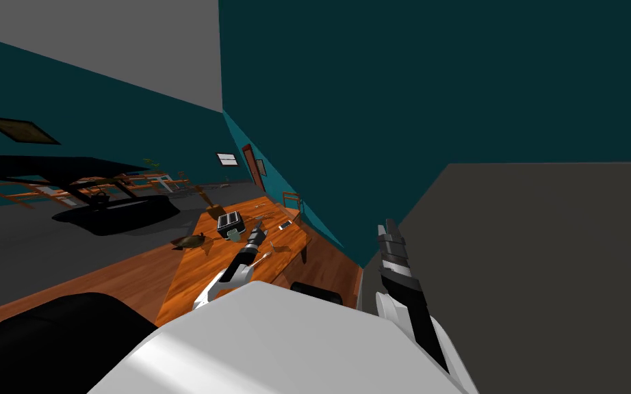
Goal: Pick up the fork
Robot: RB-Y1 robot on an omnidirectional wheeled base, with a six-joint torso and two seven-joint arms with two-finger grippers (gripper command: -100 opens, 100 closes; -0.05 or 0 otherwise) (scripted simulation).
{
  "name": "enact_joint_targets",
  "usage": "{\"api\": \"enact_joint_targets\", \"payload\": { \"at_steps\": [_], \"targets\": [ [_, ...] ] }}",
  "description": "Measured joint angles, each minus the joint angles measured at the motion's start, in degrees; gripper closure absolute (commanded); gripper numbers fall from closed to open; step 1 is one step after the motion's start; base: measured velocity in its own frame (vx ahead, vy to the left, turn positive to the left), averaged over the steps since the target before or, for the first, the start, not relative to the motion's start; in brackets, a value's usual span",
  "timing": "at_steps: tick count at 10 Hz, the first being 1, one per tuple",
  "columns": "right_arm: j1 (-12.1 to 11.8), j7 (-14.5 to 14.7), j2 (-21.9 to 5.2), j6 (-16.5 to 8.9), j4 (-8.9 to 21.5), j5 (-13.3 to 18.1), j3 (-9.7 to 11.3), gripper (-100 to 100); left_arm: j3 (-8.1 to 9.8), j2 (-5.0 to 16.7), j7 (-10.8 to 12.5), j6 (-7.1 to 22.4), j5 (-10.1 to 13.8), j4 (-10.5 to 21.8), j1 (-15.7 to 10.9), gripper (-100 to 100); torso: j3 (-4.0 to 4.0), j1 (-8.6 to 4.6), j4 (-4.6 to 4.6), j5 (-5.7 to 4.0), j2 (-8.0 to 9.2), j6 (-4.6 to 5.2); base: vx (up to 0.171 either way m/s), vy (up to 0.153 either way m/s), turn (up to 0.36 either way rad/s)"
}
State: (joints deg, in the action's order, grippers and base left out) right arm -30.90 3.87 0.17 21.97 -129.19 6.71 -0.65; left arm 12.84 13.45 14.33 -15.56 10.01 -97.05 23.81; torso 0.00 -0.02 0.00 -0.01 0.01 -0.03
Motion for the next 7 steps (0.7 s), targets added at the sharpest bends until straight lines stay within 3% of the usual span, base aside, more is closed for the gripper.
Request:
{"api": "enact_joint_targets", "payload": {
  "at_steps": [2, 7],
  "targets": [
    [0.0, 0.0, 0.0, 0.0, 0.0, 0.0, 0.0, 0, 1.18, 0.44, 0.1, 0.96, 0.27, 2.18, -0.33, -100, 0.01, 0.03, 0.0, 0.01, 0.02, 0.01, -0.007, 0.002, -0.098],
    [0.0, 0.0, 0.0, 0.0, 0.0, 0.0, 0.0, 0, 5.42, 1.92, 0.75, 3.34, 1.17, 11.39, -1.57, -100, 0.01, 0.04, 0.0, 0.01, 0.01, 0.02, -0.003, 0.005, -0.131]
  ]
}}
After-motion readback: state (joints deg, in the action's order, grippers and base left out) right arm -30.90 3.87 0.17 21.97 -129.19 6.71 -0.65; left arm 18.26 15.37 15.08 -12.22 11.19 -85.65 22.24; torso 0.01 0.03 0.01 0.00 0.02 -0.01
